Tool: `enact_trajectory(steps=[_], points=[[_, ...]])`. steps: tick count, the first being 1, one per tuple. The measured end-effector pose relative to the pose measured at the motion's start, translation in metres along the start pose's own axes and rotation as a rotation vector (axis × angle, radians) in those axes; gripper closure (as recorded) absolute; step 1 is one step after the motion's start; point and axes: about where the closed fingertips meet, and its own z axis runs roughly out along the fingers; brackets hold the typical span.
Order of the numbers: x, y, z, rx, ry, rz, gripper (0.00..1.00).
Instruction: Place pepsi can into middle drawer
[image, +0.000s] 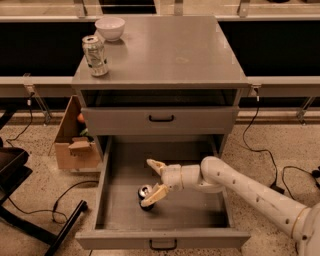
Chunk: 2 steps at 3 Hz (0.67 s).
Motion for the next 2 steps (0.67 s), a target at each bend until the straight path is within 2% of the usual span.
enact_trajectory(steps=[1,2], points=[[-0.022,0.044,-0.027,-0.086,0.144,0.053,0.0],[-0.048,0.086,-0.062,-0.207,0.33,0.157,0.0]])
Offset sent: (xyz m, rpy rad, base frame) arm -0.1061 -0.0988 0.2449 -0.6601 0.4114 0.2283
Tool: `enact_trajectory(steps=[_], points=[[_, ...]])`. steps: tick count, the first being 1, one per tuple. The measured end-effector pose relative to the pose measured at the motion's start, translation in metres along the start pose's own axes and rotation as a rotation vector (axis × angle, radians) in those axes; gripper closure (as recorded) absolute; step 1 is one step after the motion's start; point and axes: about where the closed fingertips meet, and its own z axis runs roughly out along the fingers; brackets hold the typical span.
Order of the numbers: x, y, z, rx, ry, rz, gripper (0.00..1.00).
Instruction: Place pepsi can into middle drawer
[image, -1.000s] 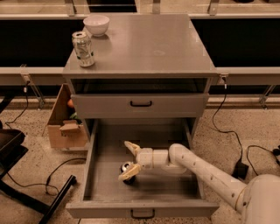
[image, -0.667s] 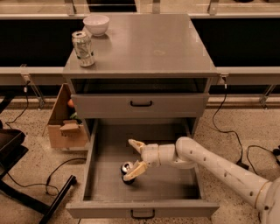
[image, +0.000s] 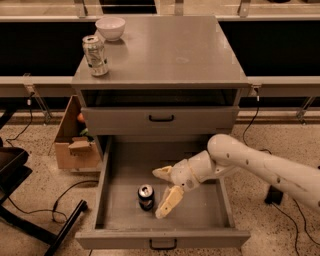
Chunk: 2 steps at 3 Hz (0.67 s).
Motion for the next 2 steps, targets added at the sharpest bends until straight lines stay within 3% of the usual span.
enact_trajectory(steps=[1,2], points=[[-0.029,0.033,-0.033,-0.027,0.179,0.079,0.0],[-0.049,0.052,-0.064,0.059,0.4,0.122,0.0]])
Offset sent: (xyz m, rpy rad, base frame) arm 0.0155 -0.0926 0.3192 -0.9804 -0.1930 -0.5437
